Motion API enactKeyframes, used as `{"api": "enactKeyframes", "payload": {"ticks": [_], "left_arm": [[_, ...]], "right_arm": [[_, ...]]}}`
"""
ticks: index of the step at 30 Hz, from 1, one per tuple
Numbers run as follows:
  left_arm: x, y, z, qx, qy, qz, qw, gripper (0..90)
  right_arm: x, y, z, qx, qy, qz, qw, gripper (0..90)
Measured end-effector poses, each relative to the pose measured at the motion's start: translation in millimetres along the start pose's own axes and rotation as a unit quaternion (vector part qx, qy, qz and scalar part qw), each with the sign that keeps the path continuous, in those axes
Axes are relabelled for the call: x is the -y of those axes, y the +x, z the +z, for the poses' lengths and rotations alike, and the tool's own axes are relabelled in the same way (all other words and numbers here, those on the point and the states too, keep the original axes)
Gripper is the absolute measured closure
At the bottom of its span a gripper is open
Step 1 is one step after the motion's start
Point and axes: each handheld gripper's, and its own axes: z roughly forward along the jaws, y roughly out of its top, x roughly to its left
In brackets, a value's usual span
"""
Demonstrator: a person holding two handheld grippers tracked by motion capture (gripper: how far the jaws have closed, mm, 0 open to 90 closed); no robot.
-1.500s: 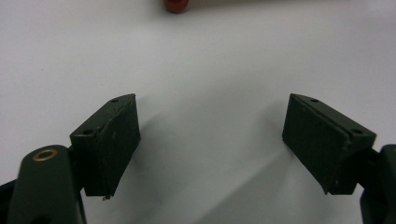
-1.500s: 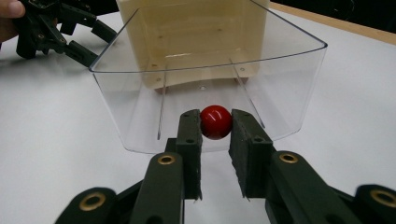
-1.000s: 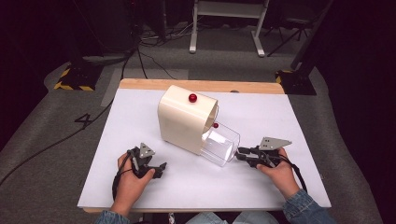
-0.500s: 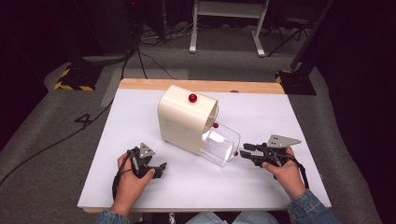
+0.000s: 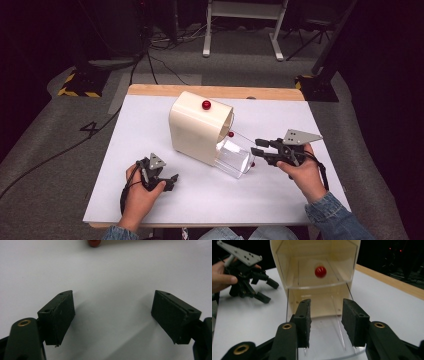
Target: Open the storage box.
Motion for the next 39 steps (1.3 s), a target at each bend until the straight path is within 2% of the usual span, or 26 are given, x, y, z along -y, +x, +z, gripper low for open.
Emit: {"api": "enactKeyframes", "payload": {"ticks": [1,2,7,13,19,24,29,39], "left_arm": [[0.2,-0.5,0.1,0.001,0.000,-0.004,1.0000,18.9],[0.3,-0.3,0.0,-0.002,-0.001,0.001,1.0000,19.0],[0.7,-0.5,-0.1,-0.002,-0.002,0.000,1.0000,19.0],[1.1,-0.7,0.1,-0.003,-0.006,0.002,1.0000,19.1],[1.3,-0.9,0.0,-0.004,-0.006,0.003,1.0000,19.2],[1.4,-0.7,-0.1,-0.004,-0.005,0.003,1.0000,19.2],[1.6,-1.2,-0.3,-0.006,-0.006,0.005,1.0000,19.2],[1.4,-0.7,-0.1,-0.004,-0.006,0.003,1.0000,19.2]], "right_arm": [[-8.2,0.4,4.8,-0.002,-0.005,-0.004,1.0000,59.7],[-12.8,0.8,8.1,-0.004,-0.006,-0.006,1.0000,59.8],[-27.1,0.0,21.4,-0.015,-0.015,-0.013,0.9997,60.1],[-34.6,-4.1,35.1,-0.024,-0.030,-0.011,0.9992,59.5],[-33.6,-4.9,47.3,-0.032,-0.041,-0.008,0.9986,61.1],[-29.0,-1.1,59.7,-0.039,-0.042,-0.020,0.9982,63.1],[-26.6,-1.8,63.6,-0.039,-0.042,-0.022,0.9981,64.3],[-18.0,-7.1,67.0,-0.040,-0.047,-0.018,0.9979,74.1]]}}
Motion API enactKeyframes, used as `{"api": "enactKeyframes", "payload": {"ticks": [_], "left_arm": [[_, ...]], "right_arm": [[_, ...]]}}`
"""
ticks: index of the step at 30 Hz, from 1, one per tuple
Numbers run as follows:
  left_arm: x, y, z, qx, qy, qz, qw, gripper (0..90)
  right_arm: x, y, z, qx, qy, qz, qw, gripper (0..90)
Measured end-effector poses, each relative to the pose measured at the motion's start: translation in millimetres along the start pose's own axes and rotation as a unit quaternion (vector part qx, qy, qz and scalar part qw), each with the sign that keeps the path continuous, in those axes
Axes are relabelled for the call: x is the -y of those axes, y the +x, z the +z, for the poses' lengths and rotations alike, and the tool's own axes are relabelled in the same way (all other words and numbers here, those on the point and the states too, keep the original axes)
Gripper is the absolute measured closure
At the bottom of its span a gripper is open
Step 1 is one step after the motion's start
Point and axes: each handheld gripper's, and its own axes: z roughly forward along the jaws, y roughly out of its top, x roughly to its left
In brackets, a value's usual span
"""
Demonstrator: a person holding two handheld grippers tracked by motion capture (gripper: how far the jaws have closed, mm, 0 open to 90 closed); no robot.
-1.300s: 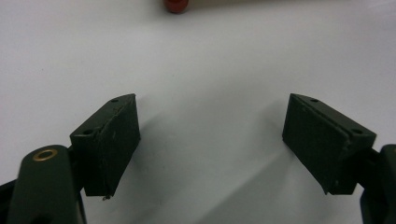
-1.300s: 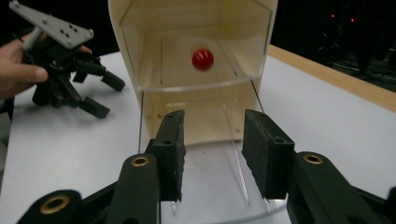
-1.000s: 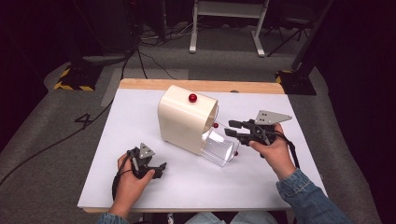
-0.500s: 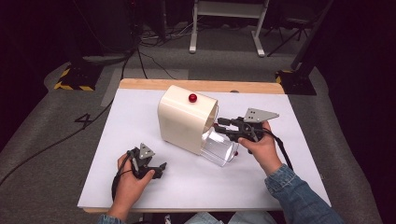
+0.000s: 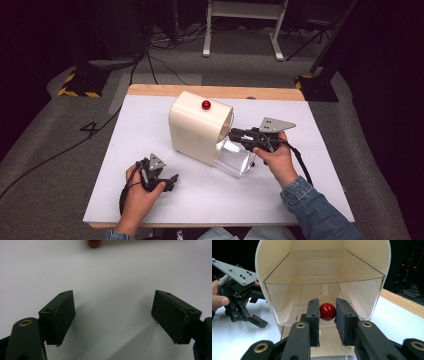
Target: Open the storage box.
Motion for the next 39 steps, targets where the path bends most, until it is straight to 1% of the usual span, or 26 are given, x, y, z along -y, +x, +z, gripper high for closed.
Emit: {"api": "enactKeyframes", "payload": {"ticks": [11,15,17,19,20,22,23,27,30,31,39], "left_arm": [[0.1,0.0,0.0,0.000,0.000,0.000,1.0000,19.2],[0.1,0.0,0.1,0.000,-0.001,0.000,1.0000,19.2],[0.2,-0.2,0.0,-0.001,-0.001,0.000,1.0000,19.2],[0.2,-0.1,0.0,-0.001,-0.001,0.000,1.0000,19.2],[0.2,-0.1,0.0,-0.001,-0.001,0.000,1.0000,19.2],[0.2,-0.1,0.0,-0.001,-0.001,0.000,1.0000,19.2],[0.2,-0.2,0.0,-0.001,-0.001,0.000,1.0000,19.2],[0.2,-0.1,0.0,-0.001,-0.001,0.000,1.0000,19.2],[0.2,-0.1,0.0,-0.001,-0.001,0.000,1.0000,19.2],[0.2,-0.2,0.0,-0.001,-0.001,0.000,1.0000,19.2],[0.2,-0.3,-0.2,-0.001,-0.001,0.001,1.0000,19.2]], "right_arm": [[-0.4,1.0,-1.1,0.001,0.001,-0.003,1.0000,74.3],[-1.9,3.0,-5.8,0.004,0.006,-0.007,0.9999,74.3],[-2.2,3.2,-12.5,0.006,0.002,-0.007,1.0000,74.3],[-2.0,3.2,-14.7,0.007,0.003,-0.006,1.0000,74.3],[-0.1,2.8,-20.5,0.009,0.003,-0.003,0.9999,74.3],[1.1,2.5,-23.6,0.009,0.003,-0.002,1.0000,74.3],[3.0,2.1,-30.4,0.011,0.001,0.001,0.9999,74.3],[4.2,2.4,-41.4,0.013,0.000,0.001,0.9999,74.3],[5.1,2.7,-45.7,0.014,0.001,0.002,0.9999,74.2],[6.3,3.4,-50.7,0.015,0.003,0.002,0.9999,74.3],[10.1,4.8,-61.2,0.014,0.004,0.003,0.9999,74.3]]}}
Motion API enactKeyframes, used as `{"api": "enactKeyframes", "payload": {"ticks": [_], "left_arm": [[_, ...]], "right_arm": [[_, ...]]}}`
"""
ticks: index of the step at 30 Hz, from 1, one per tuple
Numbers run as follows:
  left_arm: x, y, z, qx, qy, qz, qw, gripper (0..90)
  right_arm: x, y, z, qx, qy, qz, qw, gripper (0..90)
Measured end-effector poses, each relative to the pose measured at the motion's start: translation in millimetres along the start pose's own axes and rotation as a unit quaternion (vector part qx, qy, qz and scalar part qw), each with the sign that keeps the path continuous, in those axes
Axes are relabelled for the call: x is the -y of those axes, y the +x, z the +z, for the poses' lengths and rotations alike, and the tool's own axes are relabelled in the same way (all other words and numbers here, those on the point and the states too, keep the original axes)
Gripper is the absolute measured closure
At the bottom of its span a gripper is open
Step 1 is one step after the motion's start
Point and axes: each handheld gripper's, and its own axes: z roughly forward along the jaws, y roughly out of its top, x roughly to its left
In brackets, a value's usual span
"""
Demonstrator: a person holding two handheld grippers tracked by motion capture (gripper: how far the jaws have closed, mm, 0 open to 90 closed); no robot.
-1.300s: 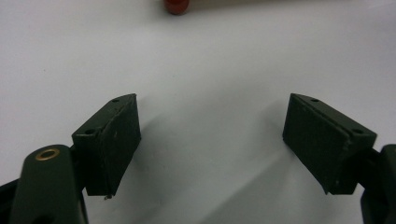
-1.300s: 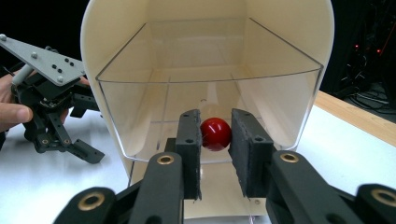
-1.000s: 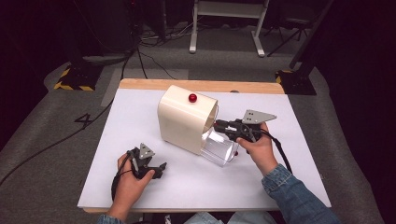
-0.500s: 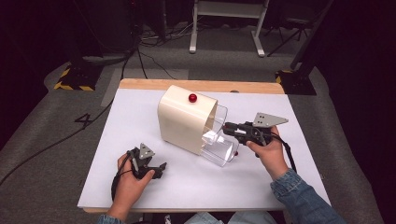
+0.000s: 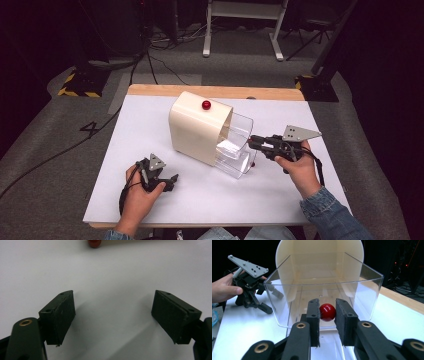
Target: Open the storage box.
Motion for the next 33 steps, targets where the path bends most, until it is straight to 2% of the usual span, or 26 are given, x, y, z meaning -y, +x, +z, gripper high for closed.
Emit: {"api": "enactKeyframes", "payload": {"ticks": [13,16,27,33], "left_arm": [[0.0,-0.1,0.0,0.000,0.000,0.000,1.0000,19.2],[0.0,0.0,-0.1,0.000,0.000,0.000,1.0000,19.2],[0.1,-0.2,-0.1,-0.001,0.000,0.001,1.0000,19.2],[0.1,0.1,-0.1,0.000,0.000,0.000,1.0000,19.2]], "right_arm": [[7.3,-1.6,-6.2,-0.002,0.004,0.011,0.9999,74.0],[9.2,-3.7,-4.8,0.003,0.015,0.015,0.9998,68.3],[11.0,0.7,-11.0,0.007,0.028,0.006,0.9996,64.4],[13.7,-0.8,-17.1,0.007,0.022,0.017,0.9996,62.8]]}}
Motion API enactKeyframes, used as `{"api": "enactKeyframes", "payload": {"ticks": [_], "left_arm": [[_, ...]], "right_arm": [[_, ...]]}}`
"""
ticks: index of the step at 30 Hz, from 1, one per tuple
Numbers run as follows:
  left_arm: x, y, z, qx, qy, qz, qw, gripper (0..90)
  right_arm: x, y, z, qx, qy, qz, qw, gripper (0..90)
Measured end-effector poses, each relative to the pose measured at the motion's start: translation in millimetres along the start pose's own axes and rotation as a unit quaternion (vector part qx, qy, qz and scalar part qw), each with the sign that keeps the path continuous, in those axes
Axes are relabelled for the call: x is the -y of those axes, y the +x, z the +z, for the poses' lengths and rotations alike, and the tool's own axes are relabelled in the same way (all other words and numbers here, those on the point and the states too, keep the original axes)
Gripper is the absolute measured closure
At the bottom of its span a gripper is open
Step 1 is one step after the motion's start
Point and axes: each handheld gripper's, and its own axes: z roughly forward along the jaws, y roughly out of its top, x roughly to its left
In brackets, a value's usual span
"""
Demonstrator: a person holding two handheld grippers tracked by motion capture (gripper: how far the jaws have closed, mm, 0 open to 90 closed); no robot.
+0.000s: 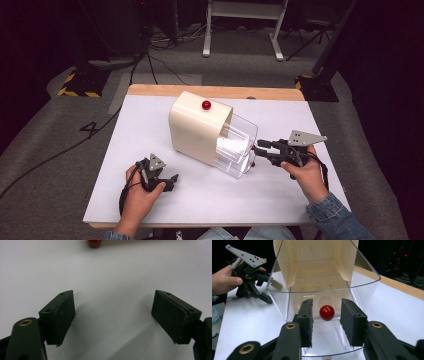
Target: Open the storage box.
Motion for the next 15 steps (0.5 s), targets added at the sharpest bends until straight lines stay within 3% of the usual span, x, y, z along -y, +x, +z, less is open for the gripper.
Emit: {"api": "enactKeyframes", "payload": {"ticks": [8,13,14,15], "left_arm": [[-0.2,0.5,-0.5,0.001,0.000,-0.002,1.0000,20.0],[2.5,1.6,-8.4,0.000,-0.012,-0.016,0.9998,22.5],[4.4,2.5,-10.7,-0.005,0.009,-0.013,0.9999,22.0],[7.0,3.5,-12.5,-0.010,0.012,-0.013,0.9998,22.0]], "right_arm": [[-1.7,-5.4,-14.4,0.018,0.002,-0.003,0.9998,56.6],[0.8,-11.4,-30.7,0.037,0.012,-0.001,0.9993,53.5],[2.7,-13.3,-37.8,0.043,0.016,-0.002,0.9989,52.7],[2.7,-13.3,-37.8,0.043,0.016,-0.002,0.9989,52.7]]}}
